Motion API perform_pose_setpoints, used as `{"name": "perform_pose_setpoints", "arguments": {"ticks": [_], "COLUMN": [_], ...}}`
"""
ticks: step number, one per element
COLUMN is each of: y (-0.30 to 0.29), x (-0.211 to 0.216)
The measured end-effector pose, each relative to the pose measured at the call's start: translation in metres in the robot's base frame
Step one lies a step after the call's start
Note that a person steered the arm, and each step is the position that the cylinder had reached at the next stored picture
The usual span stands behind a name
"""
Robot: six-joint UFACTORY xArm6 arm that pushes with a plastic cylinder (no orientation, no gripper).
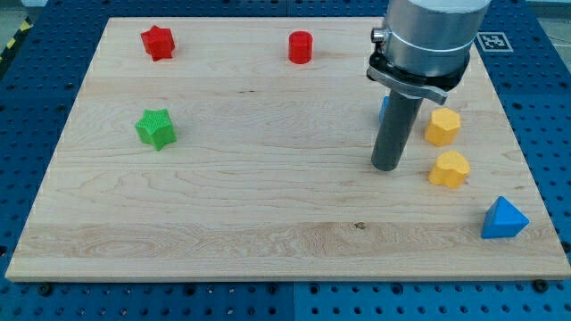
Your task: Move the yellow heart to bottom left of the green star
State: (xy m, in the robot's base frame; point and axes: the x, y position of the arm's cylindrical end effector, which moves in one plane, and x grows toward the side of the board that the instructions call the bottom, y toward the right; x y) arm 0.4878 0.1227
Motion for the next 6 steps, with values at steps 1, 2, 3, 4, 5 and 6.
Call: {"name": "perform_pose_setpoints", "arguments": {"ticks": [1, 2, 3, 4, 5, 6], "y": [0.013, 0.016, 0.05, 0.091, 0.115, 0.114], "x": [-0.004, -0.02, -0.022, -0.013, 0.004, 0.014]}}
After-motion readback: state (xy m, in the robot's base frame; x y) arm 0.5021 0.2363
